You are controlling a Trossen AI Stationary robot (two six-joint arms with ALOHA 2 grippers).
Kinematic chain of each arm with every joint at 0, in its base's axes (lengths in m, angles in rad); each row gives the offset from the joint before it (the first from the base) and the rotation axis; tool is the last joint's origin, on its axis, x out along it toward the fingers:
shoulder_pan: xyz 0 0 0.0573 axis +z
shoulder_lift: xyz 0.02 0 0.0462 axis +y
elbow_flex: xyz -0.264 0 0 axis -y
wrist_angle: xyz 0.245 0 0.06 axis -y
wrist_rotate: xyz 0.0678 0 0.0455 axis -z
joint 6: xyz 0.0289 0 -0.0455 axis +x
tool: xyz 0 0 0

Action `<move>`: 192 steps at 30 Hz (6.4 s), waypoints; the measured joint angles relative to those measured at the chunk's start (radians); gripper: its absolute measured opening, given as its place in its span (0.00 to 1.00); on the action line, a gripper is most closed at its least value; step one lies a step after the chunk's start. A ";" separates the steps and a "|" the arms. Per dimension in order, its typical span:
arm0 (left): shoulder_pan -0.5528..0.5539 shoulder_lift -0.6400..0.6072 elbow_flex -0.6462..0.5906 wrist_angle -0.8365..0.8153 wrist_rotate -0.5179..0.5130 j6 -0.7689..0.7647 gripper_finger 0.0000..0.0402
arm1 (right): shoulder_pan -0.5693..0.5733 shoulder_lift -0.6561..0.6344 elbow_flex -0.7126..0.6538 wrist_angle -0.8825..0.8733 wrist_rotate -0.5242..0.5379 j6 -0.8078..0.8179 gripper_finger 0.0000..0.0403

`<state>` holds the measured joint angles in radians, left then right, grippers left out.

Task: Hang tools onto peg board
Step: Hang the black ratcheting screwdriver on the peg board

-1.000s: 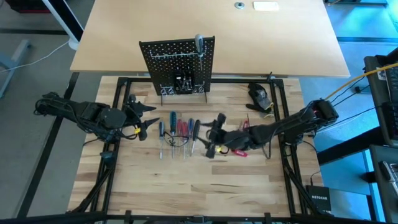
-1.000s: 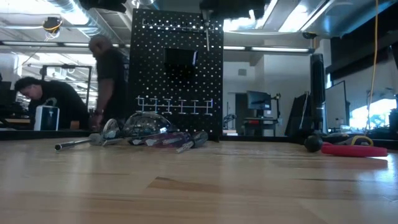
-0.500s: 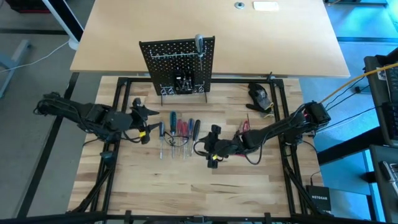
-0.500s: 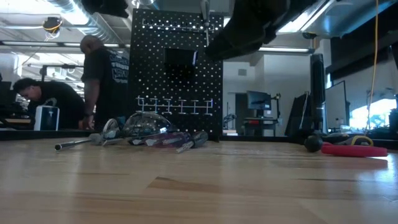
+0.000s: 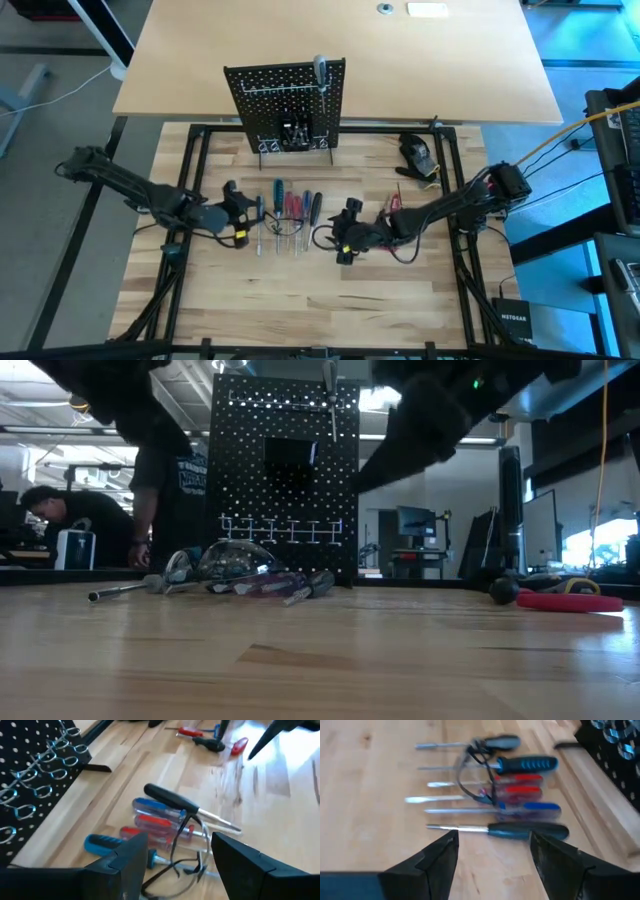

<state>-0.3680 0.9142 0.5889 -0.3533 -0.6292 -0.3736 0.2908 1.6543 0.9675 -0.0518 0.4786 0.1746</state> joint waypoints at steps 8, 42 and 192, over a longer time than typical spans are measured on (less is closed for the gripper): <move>0.054 0.048 -0.065 0.173 0.104 0.077 0.52 | -0.042 0.040 -0.036 0.072 -0.052 0.067 0.60; 0.206 0.498 -0.083 0.550 0.256 0.204 0.52 | -0.122 0.348 0.052 0.341 -0.118 -0.054 0.60; 0.203 0.498 -0.083 0.522 0.255 0.165 0.52 | 0.129 0.167 0.080 -0.674 -0.402 1.152 0.19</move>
<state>-0.1646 1.4124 0.5060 0.1684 -0.3739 -0.2089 0.4194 1.8214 1.0473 -0.7257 0.0766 1.3267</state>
